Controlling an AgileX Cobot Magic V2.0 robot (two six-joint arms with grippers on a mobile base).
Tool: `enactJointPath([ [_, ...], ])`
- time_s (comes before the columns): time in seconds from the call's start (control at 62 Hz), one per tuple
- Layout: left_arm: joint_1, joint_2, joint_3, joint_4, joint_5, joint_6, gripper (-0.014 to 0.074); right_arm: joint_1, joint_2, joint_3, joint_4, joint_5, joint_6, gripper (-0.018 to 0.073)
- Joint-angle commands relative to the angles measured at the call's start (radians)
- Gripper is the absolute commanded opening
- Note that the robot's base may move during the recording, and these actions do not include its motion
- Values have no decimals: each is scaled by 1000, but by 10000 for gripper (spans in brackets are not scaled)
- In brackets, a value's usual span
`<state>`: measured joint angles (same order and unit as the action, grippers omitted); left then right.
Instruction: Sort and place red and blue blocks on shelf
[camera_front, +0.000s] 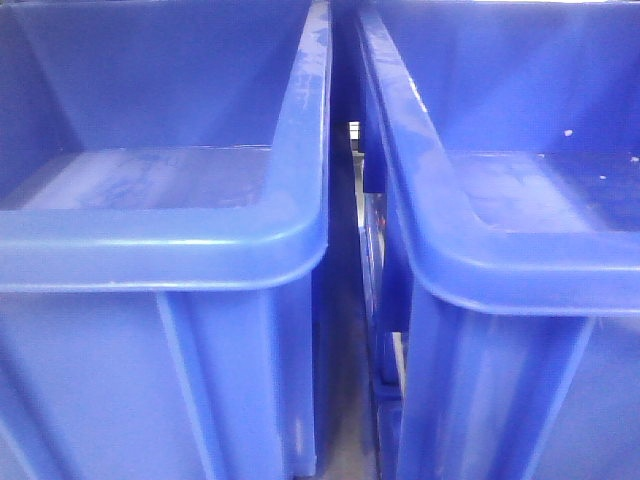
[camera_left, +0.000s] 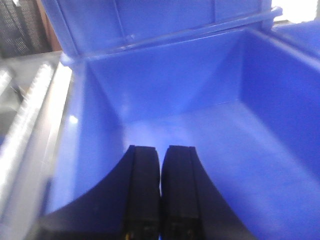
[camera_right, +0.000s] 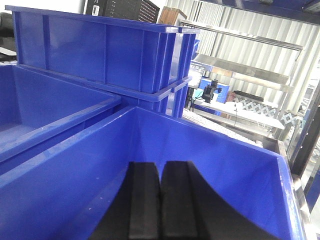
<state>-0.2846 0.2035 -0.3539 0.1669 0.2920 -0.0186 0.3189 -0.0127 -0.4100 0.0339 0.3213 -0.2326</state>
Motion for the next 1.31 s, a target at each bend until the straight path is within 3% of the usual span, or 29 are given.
enactJointPath([
  [0.0, 20, 8, -26, 32, -97, 0, 84, -4, -16, -32, -10, -84, -7, 51],
  [0.097, 80, 8, -7, 34, -164, 0, 84, -4, -16, -32, -10, -84, -7, 51],
  [0.226, 154, -39, 70, 27, -379, -2, 84, -4, -16, -32, -10, -84, -7, 51],
  [0.468, 188, -181, 250, -22, -533, -6, 84, -4, -16, -32, -10, -84, -7, 51],
  [0.871, 160, -228, 397, -110, -533, -6, 84, -4, -16, -32, -10, -84, -7, 51],
  [1.291, 162, -228, 398, -112, -451, -6, 84, -4, -16, -32, -10, -84, -7, 51],
])
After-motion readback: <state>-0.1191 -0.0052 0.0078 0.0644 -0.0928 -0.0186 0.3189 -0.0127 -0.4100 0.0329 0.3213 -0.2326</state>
